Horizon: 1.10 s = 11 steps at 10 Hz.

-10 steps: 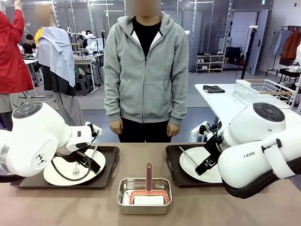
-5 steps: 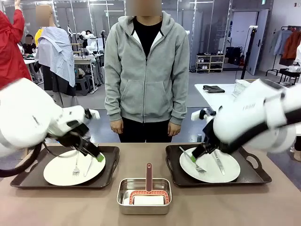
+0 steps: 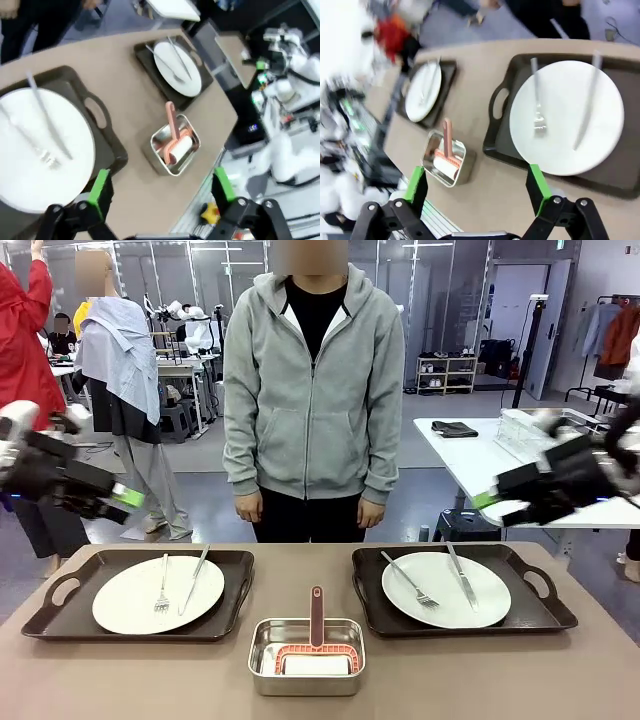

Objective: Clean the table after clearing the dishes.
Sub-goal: When the left (or right) Handle tray is removed, use the left hand (or right hand) to clean the left (or right) side of the table with the Lint Roller.

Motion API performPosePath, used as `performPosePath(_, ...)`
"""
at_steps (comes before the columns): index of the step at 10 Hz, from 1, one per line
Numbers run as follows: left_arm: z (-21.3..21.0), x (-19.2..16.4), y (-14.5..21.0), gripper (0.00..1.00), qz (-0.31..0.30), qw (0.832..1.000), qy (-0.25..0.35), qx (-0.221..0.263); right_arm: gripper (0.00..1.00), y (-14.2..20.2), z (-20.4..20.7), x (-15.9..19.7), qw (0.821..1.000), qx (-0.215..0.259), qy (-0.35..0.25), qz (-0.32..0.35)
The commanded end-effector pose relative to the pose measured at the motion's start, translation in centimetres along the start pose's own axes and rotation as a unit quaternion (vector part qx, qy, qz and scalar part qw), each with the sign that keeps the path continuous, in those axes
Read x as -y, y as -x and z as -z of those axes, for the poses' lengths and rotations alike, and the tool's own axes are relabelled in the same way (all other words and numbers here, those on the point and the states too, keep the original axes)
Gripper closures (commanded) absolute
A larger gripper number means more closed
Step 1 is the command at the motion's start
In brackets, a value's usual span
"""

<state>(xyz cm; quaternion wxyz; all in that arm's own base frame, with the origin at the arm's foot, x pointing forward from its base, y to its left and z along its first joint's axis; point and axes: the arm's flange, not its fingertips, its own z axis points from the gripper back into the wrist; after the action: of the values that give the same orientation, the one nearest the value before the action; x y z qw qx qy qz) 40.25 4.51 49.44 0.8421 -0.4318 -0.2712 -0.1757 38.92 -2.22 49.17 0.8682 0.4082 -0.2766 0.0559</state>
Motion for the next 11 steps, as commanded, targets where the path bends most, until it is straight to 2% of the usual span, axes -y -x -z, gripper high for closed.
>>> performPosePath(1,-5.0,-3.2,3.7,0.00,-0.076,0.994,-0.021,0.082,0.00,4.5,-7.9,4.9,0.990,0.113,-0.002,0.083)
performPosePath(3,-11.1,-6.5,8.2,0.00,-0.140,0.976,-0.055,0.159,0.00,6.7,-14.6,10.0,0.974,0.175,0.009,0.146)
performPosePath(4,-13.9,-8.5,10.9,0.00,-0.176,0.959,-0.081,0.205,0.00,7.6,-17.1,13.3,0.957,0.214,0.033,0.192)
performPosePath(6,-16.2,-9.9,13.9,0.00,-0.213,0.942,-0.101,0.238,0.00,7.7,-17.9,14.9,0.947,0.224,0.041,0.225)
performPosePath(7,-15.9,-9.6,13.7,0.00,-0.213,0.941,-0.097,0.245,0.00,8.6,-19.5,13.9,0.953,0.218,0.040,0.208)
performPosePath(8,-17.2,-9.7,14.2,0.00,-0.217,0.946,-0.103,0.215,0.00,8.6,-19.5,13.9,0.953,0.218,0.040,0.208)
performPosePath(11,-17.2,-9.7,14.2,0.00,-0.217,0.946,-0.103,0.215,0.00,8.6,-19.5,13.9,0.953,0.218,0.040,0.208)
